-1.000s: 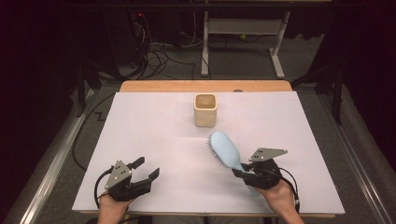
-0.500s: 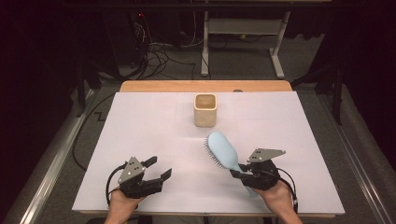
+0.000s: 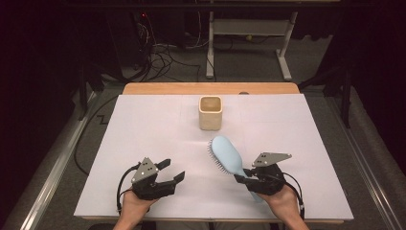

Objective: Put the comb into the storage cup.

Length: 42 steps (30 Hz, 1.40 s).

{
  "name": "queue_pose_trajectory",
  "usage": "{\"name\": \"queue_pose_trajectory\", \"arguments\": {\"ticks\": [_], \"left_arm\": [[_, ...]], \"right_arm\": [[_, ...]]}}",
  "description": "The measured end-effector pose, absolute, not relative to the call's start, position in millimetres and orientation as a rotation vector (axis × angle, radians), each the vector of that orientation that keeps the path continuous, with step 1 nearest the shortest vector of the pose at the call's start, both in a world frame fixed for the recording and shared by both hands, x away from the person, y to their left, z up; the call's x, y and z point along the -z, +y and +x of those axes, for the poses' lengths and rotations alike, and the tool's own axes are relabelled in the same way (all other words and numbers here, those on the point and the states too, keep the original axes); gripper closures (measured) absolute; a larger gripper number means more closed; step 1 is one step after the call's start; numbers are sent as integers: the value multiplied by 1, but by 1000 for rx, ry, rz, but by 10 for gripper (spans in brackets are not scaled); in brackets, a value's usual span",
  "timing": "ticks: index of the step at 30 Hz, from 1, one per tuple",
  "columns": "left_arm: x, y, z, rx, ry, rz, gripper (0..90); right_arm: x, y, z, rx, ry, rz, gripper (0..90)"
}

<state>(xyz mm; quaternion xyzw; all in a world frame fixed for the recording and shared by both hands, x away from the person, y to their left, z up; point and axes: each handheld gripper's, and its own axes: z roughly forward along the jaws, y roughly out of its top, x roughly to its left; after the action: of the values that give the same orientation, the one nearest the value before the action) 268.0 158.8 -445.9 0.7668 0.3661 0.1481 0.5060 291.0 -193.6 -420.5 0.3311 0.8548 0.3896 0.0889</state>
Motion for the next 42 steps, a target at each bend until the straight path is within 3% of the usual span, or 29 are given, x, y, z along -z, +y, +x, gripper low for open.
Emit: {"name": "queue_pose_trajectory", "arguments": {"ticks": [14,42], "left_arm": [[445,134,275,-296,841,1851,263],[437,98,282,-196,711,1900,261]], "right_arm": [[421,-192,291,-1155,2542,983,707],[422,-184,290,-1159,2567,949,707]]}}
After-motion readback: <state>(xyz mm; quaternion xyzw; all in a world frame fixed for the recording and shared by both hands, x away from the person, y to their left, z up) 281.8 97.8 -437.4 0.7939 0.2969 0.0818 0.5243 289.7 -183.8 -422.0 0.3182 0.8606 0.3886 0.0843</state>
